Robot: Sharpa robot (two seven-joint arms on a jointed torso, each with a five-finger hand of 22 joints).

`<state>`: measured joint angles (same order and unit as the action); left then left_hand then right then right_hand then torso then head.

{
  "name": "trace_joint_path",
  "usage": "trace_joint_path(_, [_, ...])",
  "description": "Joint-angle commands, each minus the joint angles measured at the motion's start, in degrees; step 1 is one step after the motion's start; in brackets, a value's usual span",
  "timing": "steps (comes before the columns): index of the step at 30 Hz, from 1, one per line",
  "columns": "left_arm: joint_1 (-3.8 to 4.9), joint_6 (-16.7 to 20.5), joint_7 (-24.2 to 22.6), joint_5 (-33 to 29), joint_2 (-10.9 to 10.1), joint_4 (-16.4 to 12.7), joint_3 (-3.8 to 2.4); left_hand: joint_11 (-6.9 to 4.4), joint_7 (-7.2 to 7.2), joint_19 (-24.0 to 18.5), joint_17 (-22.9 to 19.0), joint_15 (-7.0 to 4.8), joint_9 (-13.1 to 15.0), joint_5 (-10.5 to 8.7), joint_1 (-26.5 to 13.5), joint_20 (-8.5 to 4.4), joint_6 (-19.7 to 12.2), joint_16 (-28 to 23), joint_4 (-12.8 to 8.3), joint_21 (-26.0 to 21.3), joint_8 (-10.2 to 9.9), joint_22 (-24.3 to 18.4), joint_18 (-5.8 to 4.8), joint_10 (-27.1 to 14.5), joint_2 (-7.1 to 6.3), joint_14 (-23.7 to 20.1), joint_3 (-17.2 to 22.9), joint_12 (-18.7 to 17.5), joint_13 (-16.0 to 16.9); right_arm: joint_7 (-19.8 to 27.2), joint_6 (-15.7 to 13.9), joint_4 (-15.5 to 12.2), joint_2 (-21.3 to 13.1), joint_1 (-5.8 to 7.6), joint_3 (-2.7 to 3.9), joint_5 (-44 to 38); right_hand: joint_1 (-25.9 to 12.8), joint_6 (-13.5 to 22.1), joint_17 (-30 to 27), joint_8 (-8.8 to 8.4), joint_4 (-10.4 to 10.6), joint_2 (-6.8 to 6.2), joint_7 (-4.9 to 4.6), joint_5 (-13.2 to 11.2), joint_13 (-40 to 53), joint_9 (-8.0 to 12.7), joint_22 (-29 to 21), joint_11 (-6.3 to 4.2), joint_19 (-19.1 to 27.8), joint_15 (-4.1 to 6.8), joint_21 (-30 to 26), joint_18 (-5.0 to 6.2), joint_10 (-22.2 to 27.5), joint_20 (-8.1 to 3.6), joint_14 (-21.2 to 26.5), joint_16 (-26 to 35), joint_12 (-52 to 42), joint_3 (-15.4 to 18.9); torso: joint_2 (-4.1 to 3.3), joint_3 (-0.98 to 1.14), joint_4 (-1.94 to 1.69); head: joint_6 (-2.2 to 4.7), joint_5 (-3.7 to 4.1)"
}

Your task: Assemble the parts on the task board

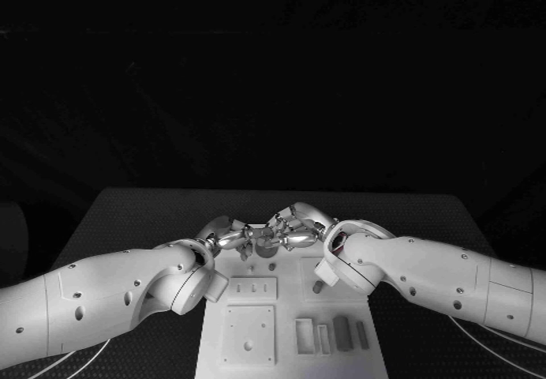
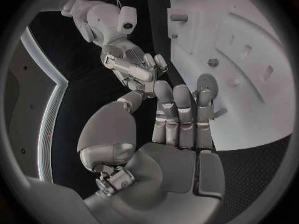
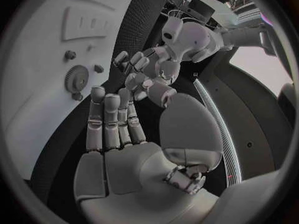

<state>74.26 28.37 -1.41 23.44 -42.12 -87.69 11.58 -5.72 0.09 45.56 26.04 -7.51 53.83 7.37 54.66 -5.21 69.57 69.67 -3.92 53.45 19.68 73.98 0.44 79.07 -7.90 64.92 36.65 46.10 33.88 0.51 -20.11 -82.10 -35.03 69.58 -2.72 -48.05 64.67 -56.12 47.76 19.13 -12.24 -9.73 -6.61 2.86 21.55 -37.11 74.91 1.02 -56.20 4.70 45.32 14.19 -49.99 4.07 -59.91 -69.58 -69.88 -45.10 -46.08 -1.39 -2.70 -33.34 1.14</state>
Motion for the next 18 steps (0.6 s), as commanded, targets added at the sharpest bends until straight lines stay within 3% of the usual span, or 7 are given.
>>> trace_joint_path(1, [0.04, -2.7, -0.2, 0.3, 0.1, -0.3, -0.02, -0.41, -0.18, -0.5, -0.1, 0.02, 0.0, -0.12, 2.1, -6.88, -0.2, -0.2, -1.7, -0.4, 0.0, 0.1, -0.44, -0.3, 1.76, -0.6, 1.4, -0.2, -0.1, 0.5, -1.1, 0.2, 0.0, -0.06, 0.01, 0.3, -0.3, -0.9, 0.2, 0.61, 0.7, 0.95, 0.20, 0.0, 0.1, -0.7, 1.2, -0.20, -0.6, 0.14, 0.4, 0.81, -0.8, -0.24, -0.7, -0.4, -0.3, -0.8, 0.00, 0.00, 0.01, -0.05, 0.02])
trace_joint_path(10, [0.04, -4.7, -0.1, -0.4, -0.1, -0.1, -0.01, 0.22, 0.58, -0.8, -0.4, 0.34, -1.4, -0.42, 1.3, -6.58, -2.1, -0.2, -1.2, -0.9, -1.8, 0.4, -0.44, -1.0, 1.00, -1.2, 1.3, -0.3, -0.2, 0.8, -0.3, 0.2, -0.1, -0.08, 0.01, 0.3, -0.4, -2.1, 0.4, 0.95, 0.8, 1.04, 0.81, 0.0, 0.4, -1.2, 1.2, -0.69, -1.1, 0.59, 0.8, 0.81, -1.7, -0.68, -1.3, -0.7, -0.2, -1.3, 0.01, -0.02, 0.00, -0.11, 0.08])
trace_joint_path(18, [0.04, -4.3, -0.1, -1.2, -0.1, 0.1, -0.01, 0.56, 0.97, -1.1, -0.5, 0.51, -2.4, -0.54, 0.5, -6.36, -2.9, -0.1, -0.7, -1.1, -2.6, 0.6, -0.44, -1.6, 0.06, -1.7, 1.0, 0.0, -0.1, 1.0, 0.6, 0.1, -0.2, -0.13, 0.01, -0.2, -0.7, -2.9, 0.7, 1.10, 0.0, 1.45, 1.17, 0.0, 0.6, -1.5, 1.2, -1.03, -1.4, 0.87, 1.2, 0.81, -2.4, -0.96, -1.7, -0.9, 0.0, -1.1, 0.00, 0.00, 0.02, -0.26, 0.08])
